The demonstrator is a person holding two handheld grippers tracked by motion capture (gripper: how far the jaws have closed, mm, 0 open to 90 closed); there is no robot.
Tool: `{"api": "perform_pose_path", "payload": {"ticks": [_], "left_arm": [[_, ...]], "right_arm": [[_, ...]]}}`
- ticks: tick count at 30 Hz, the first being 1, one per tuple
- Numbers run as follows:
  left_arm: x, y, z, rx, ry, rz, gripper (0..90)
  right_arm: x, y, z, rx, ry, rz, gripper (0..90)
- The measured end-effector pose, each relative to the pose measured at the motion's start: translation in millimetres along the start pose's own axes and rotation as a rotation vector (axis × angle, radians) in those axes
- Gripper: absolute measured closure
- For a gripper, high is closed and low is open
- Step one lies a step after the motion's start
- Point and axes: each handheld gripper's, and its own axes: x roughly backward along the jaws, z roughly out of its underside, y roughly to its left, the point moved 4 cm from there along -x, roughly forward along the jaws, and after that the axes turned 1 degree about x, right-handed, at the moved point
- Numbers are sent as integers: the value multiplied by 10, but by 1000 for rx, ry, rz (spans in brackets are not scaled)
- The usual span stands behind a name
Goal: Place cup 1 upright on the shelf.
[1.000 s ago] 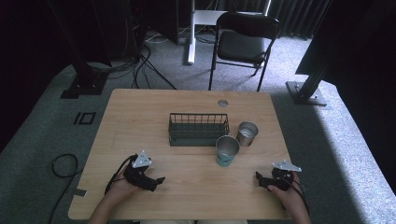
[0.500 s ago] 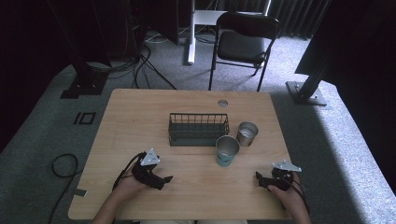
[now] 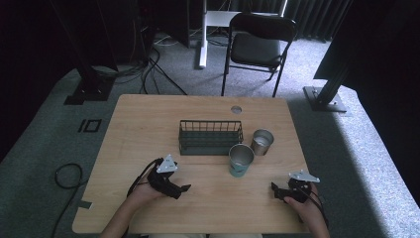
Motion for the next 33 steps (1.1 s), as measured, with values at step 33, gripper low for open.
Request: {"api": "perform_pose_path", "payload": {"ticks": [33], "left_arm": [[-454, -230, -519, -79, -14, 91, 29]], "right_arm": [[0, 0, 0, 0, 0, 0, 113]]}}
